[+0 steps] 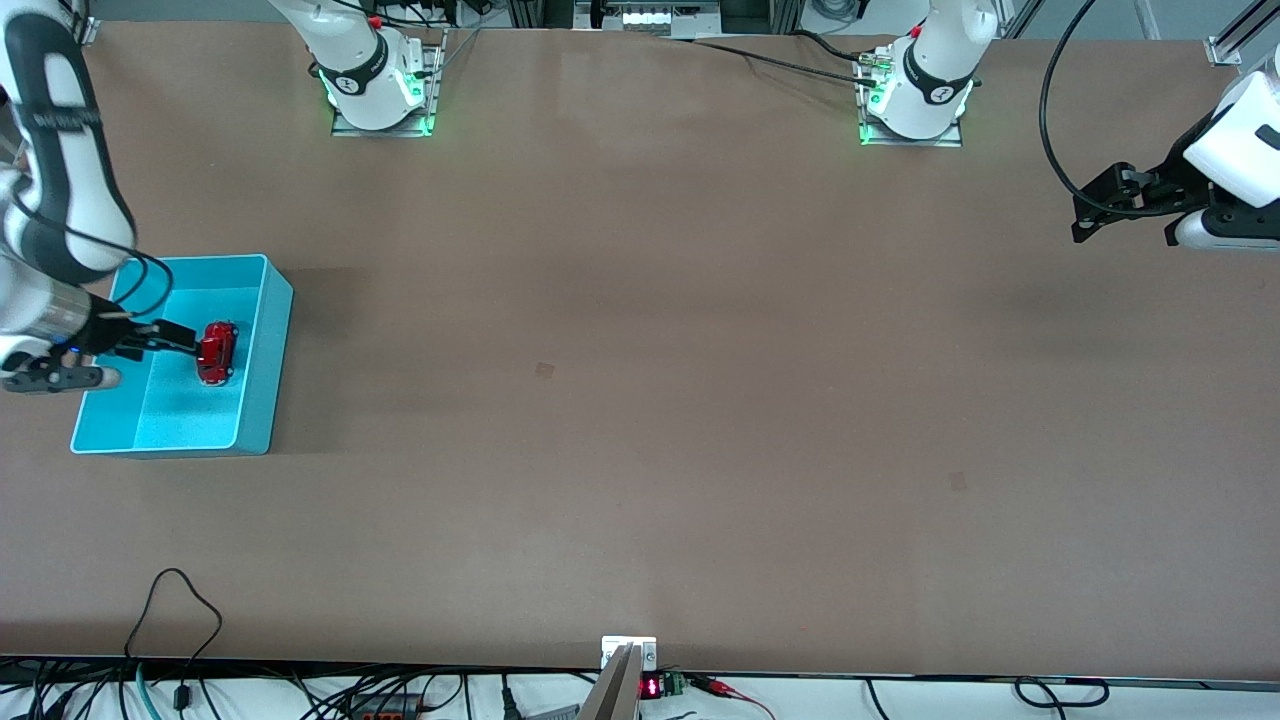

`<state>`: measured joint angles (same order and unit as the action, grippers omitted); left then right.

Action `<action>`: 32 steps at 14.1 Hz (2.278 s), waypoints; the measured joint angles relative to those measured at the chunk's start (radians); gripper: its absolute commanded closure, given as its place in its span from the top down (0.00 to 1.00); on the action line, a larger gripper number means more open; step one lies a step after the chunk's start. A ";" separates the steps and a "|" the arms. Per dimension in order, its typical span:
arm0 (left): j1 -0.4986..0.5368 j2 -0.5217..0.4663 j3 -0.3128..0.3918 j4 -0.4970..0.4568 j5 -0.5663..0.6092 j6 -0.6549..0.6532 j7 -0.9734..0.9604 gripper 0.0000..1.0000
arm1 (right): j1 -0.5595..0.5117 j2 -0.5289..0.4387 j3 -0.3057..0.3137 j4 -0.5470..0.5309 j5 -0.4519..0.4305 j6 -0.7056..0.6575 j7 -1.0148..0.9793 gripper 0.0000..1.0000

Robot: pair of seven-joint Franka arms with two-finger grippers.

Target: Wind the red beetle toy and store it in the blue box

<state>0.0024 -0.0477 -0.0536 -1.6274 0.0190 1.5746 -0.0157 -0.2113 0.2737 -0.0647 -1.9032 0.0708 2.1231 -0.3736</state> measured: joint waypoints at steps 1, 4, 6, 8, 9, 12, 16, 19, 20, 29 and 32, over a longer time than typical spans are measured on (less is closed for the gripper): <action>0.000 0.000 0.000 0.000 0.000 0.000 0.000 1.00 | 0.025 -0.033 0.001 0.030 0.000 -0.063 0.033 1.00; 0.000 0.000 0.000 0.000 0.000 0.000 0.000 1.00 | 0.123 -0.104 0.004 0.119 0.000 -0.229 0.188 1.00; 0.000 0.000 0.000 0.000 0.000 -0.001 0.000 1.00 | 0.198 -0.126 0.005 0.172 0.000 -0.310 0.330 1.00; 0.000 0.000 0.000 0.000 0.000 -0.001 0.000 1.00 | 0.244 -0.132 0.006 0.216 0.000 -0.380 0.444 1.00; 0.000 0.000 0.000 0.000 0.000 -0.001 0.000 1.00 | 0.251 -0.132 0.006 0.238 -0.001 -0.409 0.474 1.00; 0.000 0.000 0.000 0.000 0.000 -0.001 0.000 1.00 | 0.245 -0.137 -0.015 0.300 -0.005 -0.451 0.488 1.00; 0.000 0.000 0.000 0.001 0.000 -0.002 0.000 1.00 | 0.232 -0.179 -0.100 0.325 -0.006 -0.461 0.473 1.00; 0.000 0.000 0.000 0.001 0.000 -0.002 0.000 1.00 | 0.230 -0.221 -0.113 0.319 -0.037 -0.476 0.391 1.00; 0.000 0.000 0.000 0.001 0.000 -0.002 0.000 1.00 | 0.232 -0.234 -0.109 0.310 -0.043 -0.482 0.382 1.00; 0.000 0.000 0.000 0.001 0.000 -0.002 0.000 1.00 | 0.295 -0.332 -0.077 0.184 -0.149 -0.443 0.372 1.00; 0.000 0.000 0.000 0.001 0.000 -0.002 0.000 1.00 | 0.293 -0.354 -0.098 0.154 -0.120 -0.436 0.365 1.00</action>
<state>0.0025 -0.0477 -0.0536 -1.6266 0.0190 1.5722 -0.0155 0.0818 -0.0807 -0.1623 -1.7495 -0.0496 1.6871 -0.0086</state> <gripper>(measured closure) 0.000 0.000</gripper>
